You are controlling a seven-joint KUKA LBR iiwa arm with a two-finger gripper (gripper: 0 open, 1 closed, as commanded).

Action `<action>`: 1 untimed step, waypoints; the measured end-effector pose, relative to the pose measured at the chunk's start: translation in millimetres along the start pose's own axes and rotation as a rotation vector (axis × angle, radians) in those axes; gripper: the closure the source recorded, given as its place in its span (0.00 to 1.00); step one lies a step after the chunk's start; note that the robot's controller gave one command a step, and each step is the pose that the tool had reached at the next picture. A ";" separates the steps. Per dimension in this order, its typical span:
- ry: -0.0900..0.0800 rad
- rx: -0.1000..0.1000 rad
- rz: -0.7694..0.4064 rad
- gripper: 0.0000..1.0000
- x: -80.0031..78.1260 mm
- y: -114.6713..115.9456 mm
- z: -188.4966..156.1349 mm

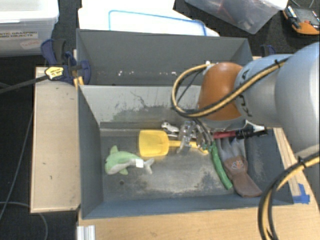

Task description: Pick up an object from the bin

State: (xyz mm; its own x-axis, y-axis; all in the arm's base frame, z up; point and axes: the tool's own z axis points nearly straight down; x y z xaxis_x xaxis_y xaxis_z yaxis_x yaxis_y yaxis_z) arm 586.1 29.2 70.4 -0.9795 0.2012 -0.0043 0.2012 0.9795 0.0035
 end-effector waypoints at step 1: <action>0.000 0.000 -0.001 1.00 -0.1 -0.2 0.0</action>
Offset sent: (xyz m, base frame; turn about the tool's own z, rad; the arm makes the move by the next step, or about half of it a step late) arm 0.0009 0.0206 0.0007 0.0124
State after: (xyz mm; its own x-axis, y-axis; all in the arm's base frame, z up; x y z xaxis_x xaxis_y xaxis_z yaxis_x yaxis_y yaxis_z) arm 586.1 29.1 70.4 -0.9797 0.2005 -0.0044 0.2005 0.9797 0.0032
